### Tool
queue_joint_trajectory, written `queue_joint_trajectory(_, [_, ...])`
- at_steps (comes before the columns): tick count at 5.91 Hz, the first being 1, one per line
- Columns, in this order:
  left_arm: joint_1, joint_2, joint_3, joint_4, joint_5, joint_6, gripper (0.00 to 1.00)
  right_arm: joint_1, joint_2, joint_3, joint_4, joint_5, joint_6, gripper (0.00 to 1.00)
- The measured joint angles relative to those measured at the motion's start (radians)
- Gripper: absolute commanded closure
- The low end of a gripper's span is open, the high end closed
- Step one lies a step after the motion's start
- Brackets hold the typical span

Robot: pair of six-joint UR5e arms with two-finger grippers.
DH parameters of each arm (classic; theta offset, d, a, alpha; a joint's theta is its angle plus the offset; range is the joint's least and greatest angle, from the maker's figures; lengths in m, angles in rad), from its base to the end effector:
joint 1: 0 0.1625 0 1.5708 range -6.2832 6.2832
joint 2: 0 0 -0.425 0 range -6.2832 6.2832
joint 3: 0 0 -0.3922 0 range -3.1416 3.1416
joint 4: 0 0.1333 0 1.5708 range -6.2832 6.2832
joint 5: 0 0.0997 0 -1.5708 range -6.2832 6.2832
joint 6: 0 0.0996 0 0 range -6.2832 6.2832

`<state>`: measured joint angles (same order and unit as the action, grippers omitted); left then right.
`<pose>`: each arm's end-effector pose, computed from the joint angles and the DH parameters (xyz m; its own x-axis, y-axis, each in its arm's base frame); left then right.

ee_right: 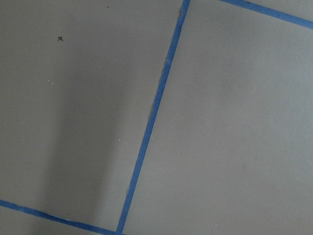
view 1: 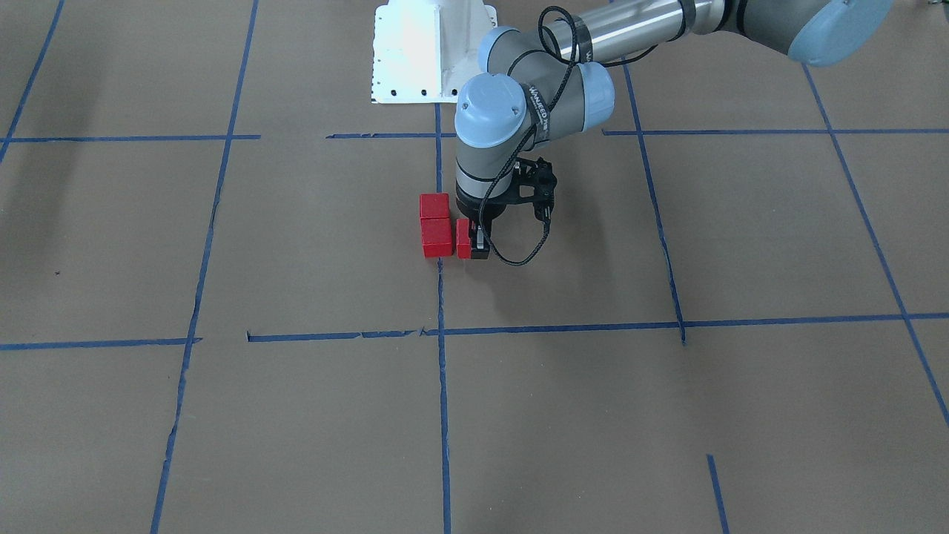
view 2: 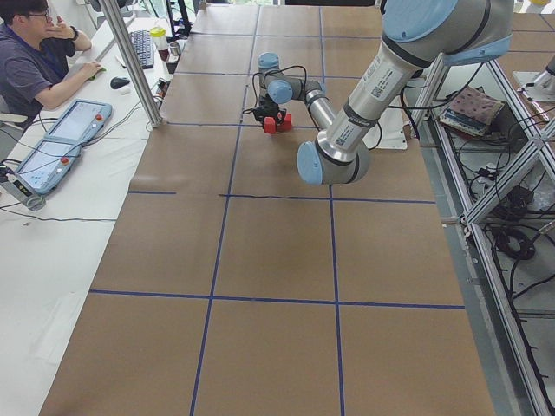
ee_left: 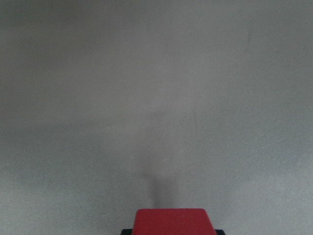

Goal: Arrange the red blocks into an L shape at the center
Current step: 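Lower the cube beside the farther center cube and open the left gripper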

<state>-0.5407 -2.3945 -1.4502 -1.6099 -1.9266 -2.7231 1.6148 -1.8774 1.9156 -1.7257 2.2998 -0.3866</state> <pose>0.5902 -0.4693 0.1991 0.0004 -0.9992 -0.0401 0.6914 0.0292 -0.7219 0.0825 -0.3507 0.6381 0.7034 -0.2720 0.6567 0.2392 0.9606 0.1416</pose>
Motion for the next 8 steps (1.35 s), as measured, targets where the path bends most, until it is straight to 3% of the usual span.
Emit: queue_joint_trajectory(8, [0.031,0.010,0.018,-0.045,0.001,-0.061,0.78,0.000,-0.003,-0.003,0.000,0.000,-0.001,0.00])
